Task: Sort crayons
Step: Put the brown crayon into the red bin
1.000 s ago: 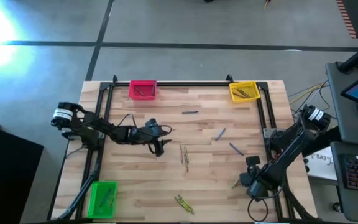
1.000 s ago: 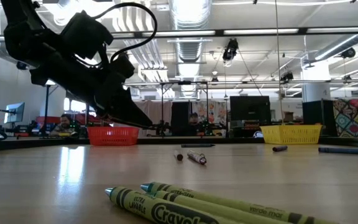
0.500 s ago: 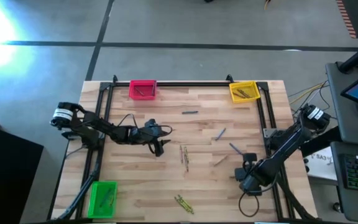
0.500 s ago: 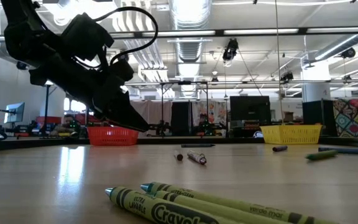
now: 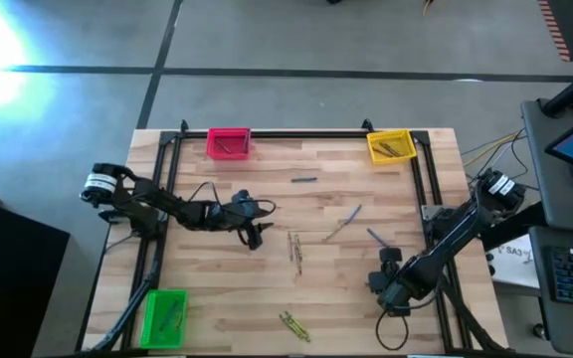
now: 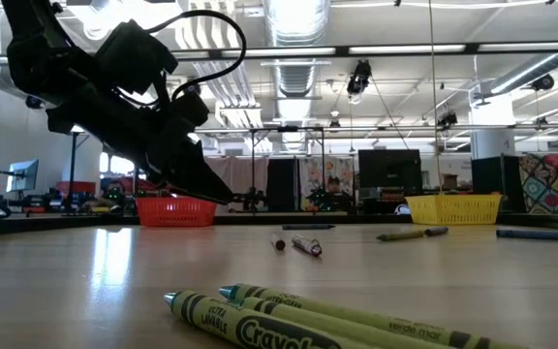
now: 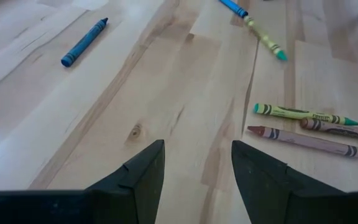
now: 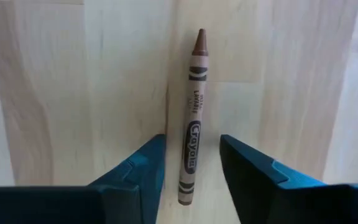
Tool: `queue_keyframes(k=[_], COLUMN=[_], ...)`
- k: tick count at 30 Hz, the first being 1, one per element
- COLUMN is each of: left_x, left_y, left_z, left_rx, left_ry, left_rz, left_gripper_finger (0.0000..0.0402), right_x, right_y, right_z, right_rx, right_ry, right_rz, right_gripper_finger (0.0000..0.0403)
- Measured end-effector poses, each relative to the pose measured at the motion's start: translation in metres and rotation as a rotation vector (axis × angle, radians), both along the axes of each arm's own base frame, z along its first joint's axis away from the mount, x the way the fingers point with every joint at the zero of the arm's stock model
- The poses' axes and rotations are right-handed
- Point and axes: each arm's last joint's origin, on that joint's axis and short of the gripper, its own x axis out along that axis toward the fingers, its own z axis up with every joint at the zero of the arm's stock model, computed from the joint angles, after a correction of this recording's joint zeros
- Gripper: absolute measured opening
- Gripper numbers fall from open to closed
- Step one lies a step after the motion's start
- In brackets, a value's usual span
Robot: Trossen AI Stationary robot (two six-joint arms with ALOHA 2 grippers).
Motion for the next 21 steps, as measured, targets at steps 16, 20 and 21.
queue_keyframes(k=[16, 20, 21], left_x=[0.007, 0.001, -0.001], left_y=[0.000, 0.000, 0.001], left_z=[0.012, 0.016, 0.017], left_rx=[-0.011, -0.011, -0.011], left_ry=[-0.144, -0.160, -0.164], left_rz=[0.004, 0.005, 0.005], left_gripper_finger=[0.0170, 0.0170, 0.0170], right_x=[0.019, 0.026, 0.029], right_y=[-0.027, -0.040, -0.045], right_z=[0.005, 0.022, 0.026], right_rx=[-0.072, -0.110, -0.133], right_ry=[-0.053, -0.172, -0.210], right_rz=[0.002, 0.011, 0.019], right_gripper_finger=[0.0016, 0.0015, 0.0015])
